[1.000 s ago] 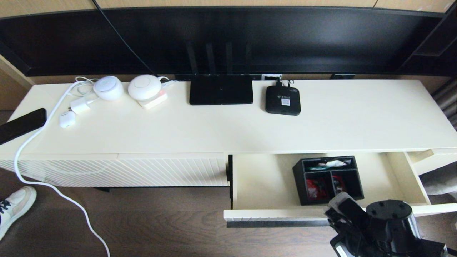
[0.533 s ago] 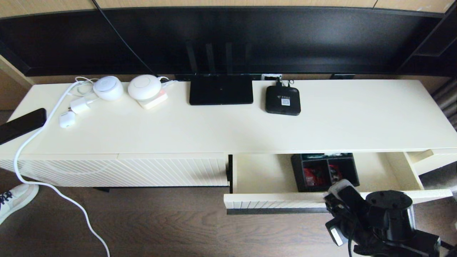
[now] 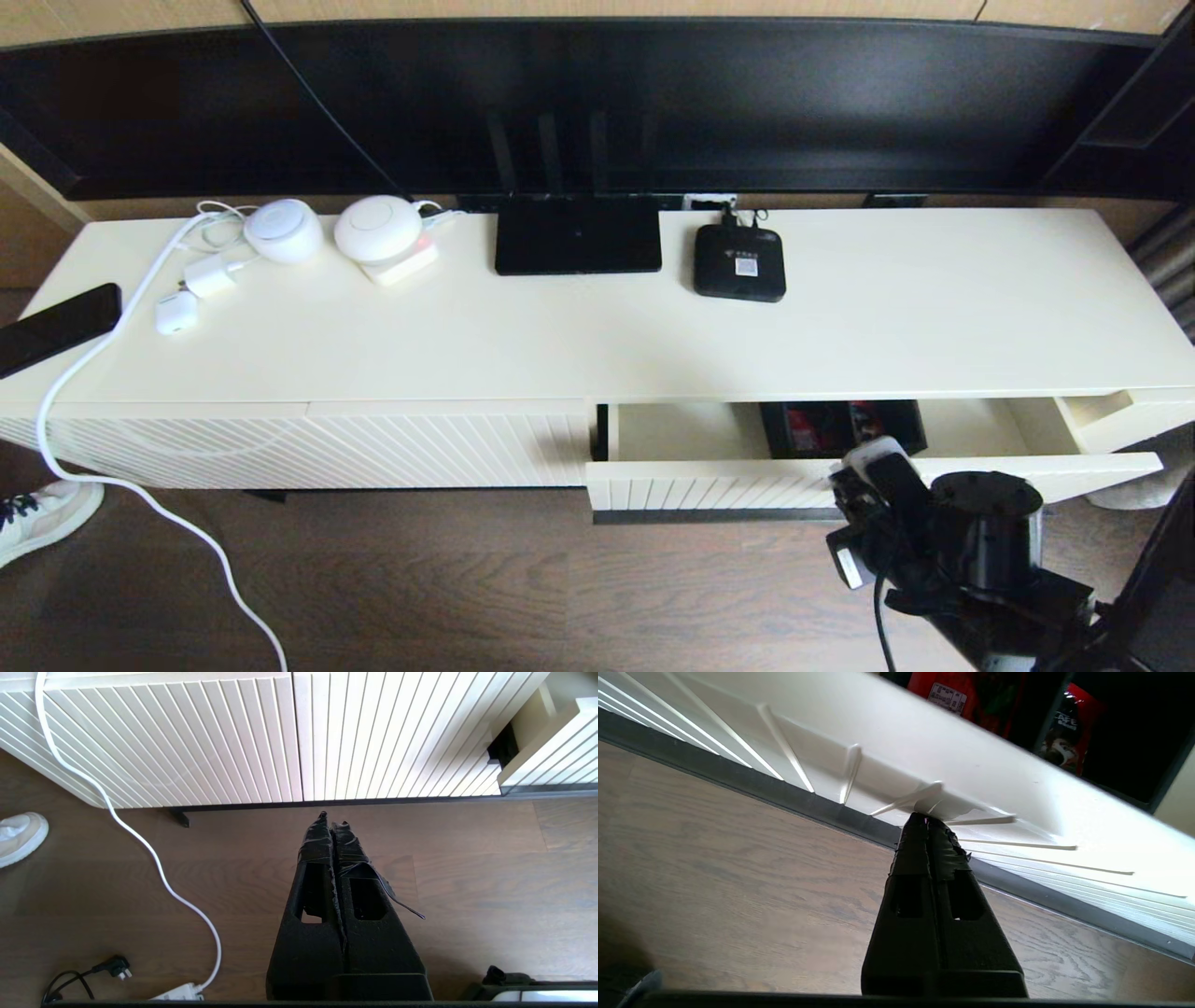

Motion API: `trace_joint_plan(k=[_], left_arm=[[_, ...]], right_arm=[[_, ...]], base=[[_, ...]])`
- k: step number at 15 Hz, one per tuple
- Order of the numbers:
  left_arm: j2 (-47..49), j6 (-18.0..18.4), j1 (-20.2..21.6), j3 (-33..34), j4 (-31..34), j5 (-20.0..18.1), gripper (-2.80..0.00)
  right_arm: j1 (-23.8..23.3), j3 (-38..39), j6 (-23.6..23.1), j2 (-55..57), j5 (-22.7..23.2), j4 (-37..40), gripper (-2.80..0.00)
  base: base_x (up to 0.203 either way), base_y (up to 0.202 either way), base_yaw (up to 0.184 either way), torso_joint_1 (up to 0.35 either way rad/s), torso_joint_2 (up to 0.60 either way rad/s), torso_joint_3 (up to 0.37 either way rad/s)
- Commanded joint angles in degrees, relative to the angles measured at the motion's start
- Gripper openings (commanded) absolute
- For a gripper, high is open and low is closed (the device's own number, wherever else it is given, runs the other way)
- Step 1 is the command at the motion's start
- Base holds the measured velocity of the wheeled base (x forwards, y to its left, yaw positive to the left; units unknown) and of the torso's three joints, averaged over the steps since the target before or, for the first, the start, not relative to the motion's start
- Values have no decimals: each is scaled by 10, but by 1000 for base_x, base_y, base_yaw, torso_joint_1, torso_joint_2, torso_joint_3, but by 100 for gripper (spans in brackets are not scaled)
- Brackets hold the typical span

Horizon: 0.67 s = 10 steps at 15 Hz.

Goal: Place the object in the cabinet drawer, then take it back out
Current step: Close the drawer

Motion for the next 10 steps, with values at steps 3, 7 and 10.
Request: trace_joint_plan(k=[3,7,10], left_arm=[[1,0,0,0,0,0,-280],[1,0,0,0,-1,0,-280],[1,0,0,0,0,0,-280]], right_arm=[[-6,-36,-5,26,-1,-6,-280],[-15,-70,-8,50,-1,-5,-280],[-22,-101,-9,62,0,-4,-280]], base=[[0,0,0,0,0,0],[0,0,0,0,0,0],[0,0,0,0,0,0]])
